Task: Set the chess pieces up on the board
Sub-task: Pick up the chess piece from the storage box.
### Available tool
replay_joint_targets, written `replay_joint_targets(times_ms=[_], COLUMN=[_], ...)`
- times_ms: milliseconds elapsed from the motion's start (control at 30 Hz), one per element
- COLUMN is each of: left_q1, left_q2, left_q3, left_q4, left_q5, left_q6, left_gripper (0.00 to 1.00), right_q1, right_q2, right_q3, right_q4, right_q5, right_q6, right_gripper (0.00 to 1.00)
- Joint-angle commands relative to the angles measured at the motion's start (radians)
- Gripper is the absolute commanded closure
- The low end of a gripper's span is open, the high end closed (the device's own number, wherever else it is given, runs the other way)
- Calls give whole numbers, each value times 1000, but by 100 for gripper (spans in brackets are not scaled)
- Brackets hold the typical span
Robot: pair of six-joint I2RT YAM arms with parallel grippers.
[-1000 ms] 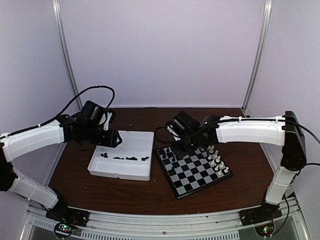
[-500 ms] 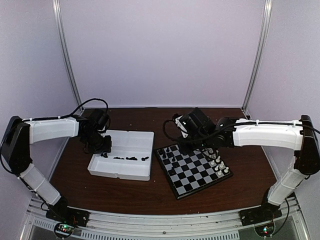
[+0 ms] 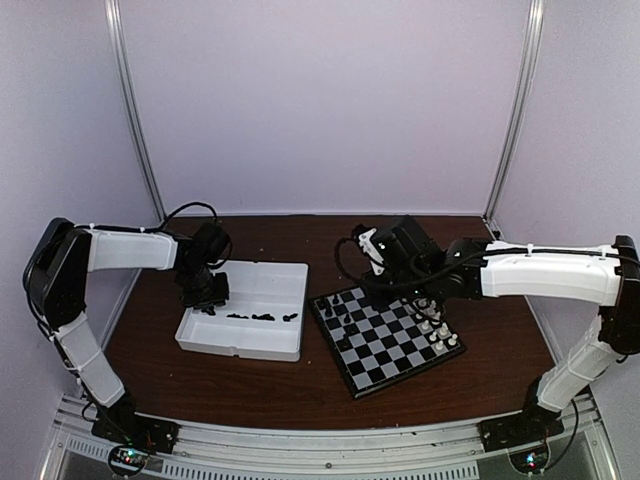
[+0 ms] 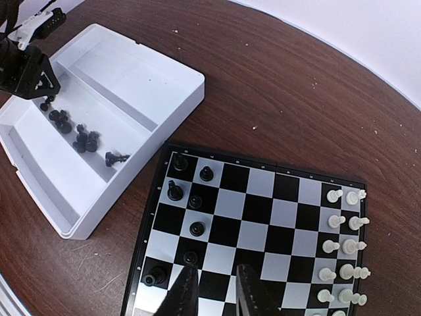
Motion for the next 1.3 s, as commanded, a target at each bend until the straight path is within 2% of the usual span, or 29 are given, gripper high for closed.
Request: replay_joint_targets(times_ms=[0, 167, 400, 633, 700, 900, 1067, 1267], left_q1=[10, 20, 31, 32, 32, 32, 29, 28], left_q2=[18, 42, 99, 103, 90, 19, -101, -203], left_q3=[23, 28, 28, 35, 40, 37, -10, -48], left_q4=[10, 2, 35, 47, 47, 48, 143, 230], left_q5=[-67, -82, -32, -31, -17, -15, 24, 137], left_q6=[-63, -118, -147, -146, -134, -117, -81, -158], left_gripper=[69, 69, 70, 86, 90, 91, 90, 89], right_q1=[-4, -4, -5, -6, -5, -5, -5, -5], right_q2=[-32, -45, -53, -62, -61, -49, -13, 59], right_q3=[-24, -33, -36, -36, -36, -32, -11, 25], right_q4=[28, 26, 16, 19, 20, 28, 61, 193], right_q5=[6, 6, 12, 5, 2, -12, -90, -196], right_q6=[-6, -12, -16, -9, -5, 2, 6, 76], right_gripper=[77, 77, 77, 78, 78, 77, 78, 78])
